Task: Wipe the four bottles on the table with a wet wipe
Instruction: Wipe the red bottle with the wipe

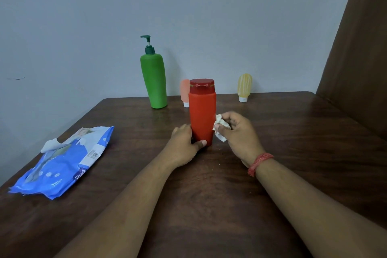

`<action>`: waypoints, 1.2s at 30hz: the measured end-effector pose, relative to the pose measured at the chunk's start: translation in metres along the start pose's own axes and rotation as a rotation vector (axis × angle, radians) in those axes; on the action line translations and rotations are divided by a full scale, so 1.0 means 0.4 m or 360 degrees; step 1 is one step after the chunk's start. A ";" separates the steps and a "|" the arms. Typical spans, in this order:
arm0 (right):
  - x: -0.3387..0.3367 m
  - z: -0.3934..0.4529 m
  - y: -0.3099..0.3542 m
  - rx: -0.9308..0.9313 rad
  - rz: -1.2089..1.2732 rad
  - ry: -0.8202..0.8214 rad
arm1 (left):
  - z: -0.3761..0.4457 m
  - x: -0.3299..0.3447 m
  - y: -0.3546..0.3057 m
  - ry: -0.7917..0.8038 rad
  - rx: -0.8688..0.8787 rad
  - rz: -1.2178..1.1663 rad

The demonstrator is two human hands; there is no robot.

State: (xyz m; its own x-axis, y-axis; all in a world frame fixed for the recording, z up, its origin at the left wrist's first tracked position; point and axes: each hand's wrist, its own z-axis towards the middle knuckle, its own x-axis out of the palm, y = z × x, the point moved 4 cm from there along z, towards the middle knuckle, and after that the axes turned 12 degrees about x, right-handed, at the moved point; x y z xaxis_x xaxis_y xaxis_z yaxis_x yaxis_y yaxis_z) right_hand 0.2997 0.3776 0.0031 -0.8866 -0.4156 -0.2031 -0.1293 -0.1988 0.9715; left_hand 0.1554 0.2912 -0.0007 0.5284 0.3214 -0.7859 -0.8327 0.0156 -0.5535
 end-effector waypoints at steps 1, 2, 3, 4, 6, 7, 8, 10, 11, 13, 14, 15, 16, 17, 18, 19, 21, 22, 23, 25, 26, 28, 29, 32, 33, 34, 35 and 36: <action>-0.001 0.001 -0.002 0.0003 -0.0001 -0.0004 | 0.000 0.000 0.001 0.0001 -0.0002 0.0000; -0.003 0.002 -0.003 0.0007 0.0004 -0.0011 | -0.001 0.001 0.004 0.0000 -0.0002 0.0002; -0.008 0.004 -0.005 0.0014 0.0017 -0.0027 | -0.003 0.001 0.007 -0.0005 -0.0009 -0.0001; -0.014 0.008 -0.008 0.0026 0.0034 -0.0055 | -0.006 0.001 0.012 -0.0023 -0.0026 -0.0017; -0.036 0.017 -0.015 0.0053 0.0098 -0.0136 | -0.017 -0.001 0.021 -0.0101 -0.0088 -0.0099; -0.048 0.021 -0.019 0.0063 0.0144 -0.0176 | -0.024 -0.003 0.024 -0.0156 -0.0130 -0.0157; -0.062 0.025 -0.023 0.0075 0.0191 -0.0214 | -0.032 -0.003 0.027 -0.0215 -0.0177 -0.0211; -0.087 0.031 -0.032 0.0104 0.0261 -0.0291 | -0.045 0.001 0.028 -0.0314 -0.0267 -0.0247; -0.098 0.033 -0.036 0.0116 0.0283 -0.0330 | -0.050 0.004 0.024 -0.0354 -0.0295 -0.0211; -0.115 0.036 -0.038 0.0135 0.0313 -0.0396 | -0.057 0.007 0.009 -0.0439 -0.0333 -0.0074; -0.119 0.039 -0.039 0.0145 0.0334 -0.0415 | -0.061 0.009 -0.001 -0.0488 -0.0354 -0.0011; -0.123 0.041 -0.040 0.0155 0.0358 -0.0430 | -0.064 0.012 -0.009 -0.0525 -0.0382 0.0037; -0.126 0.042 -0.040 0.0166 0.0377 -0.0439 | -0.067 0.018 -0.018 -0.0549 -0.0411 0.0075; -0.128 0.043 -0.040 0.0169 0.0392 -0.0444 | -0.069 0.022 -0.029 -0.0565 -0.0439 0.0117; -0.129 0.043 -0.041 0.0170 0.0406 -0.0447 | -0.069 0.028 -0.038 -0.0584 -0.0449 0.0161; -0.130 0.043 -0.041 0.0170 0.0425 -0.0449 | -0.067 0.034 -0.046 -0.0604 -0.0463 0.0202; -0.135 0.044 -0.042 0.0180 0.0446 -0.0473 | -0.056 0.047 -0.064 -0.0614 -0.0483 0.0252; -0.139 0.044 -0.042 0.0191 0.0455 -0.0486 | -0.049 0.053 -0.073 -0.0606 -0.0493 0.0278; -0.143 0.044 -0.043 0.0201 0.0472 -0.0495 | -0.041 0.060 -0.080 -0.0604 -0.0499 0.0303; -0.152 0.046 -0.045 0.0215 0.0506 -0.0521 | -0.022 0.072 -0.092 -0.0616 -0.0506 0.0362; -0.157 0.046 -0.045 0.0221 0.0524 -0.0544 | -0.011 0.079 -0.095 -0.0614 -0.0500 0.0392; -0.166 0.048 -0.046 0.0234 0.0559 -0.0588 | 0.013 0.094 -0.096 -0.0599 -0.0491 0.0423; -0.169 0.049 -0.046 0.0236 0.0569 -0.0601 | 0.026 0.100 -0.094 -0.0588 -0.0496 0.0421; -0.172 0.059 -0.052 0.0242 0.0586 -0.0629 | 0.073 0.114 -0.092 -0.0596 -0.0503 0.0429; -0.174 0.064 -0.055 0.0243 0.0587 -0.0641 | 0.091 0.117 -0.090 -0.0598 -0.0507 0.0429; -0.176 0.069 -0.058 0.0243 0.0589 -0.0655 | 0.110 0.121 -0.087 -0.0597 -0.0513 0.0430; -0.179 0.074 -0.061 0.0243 0.0600 -0.0671 | 0.130 0.124 -0.084 -0.0598 -0.0521 0.0425; -0.183 0.079 -0.063 0.0242 0.0621 -0.0685 | 0.150 0.126 -0.081 -0.0597 -0.0527 0.0421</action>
State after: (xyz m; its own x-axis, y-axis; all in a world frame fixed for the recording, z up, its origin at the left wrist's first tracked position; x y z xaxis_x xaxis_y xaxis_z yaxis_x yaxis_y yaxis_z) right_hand 0.3540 0.4411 -0.0029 -0.9775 -0.0291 0.2089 0.2078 0.0385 0.9774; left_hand 0.1990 0.3639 -0.0059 0.1633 0.5891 -0.7914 -0.8004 -0.3899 -0.4554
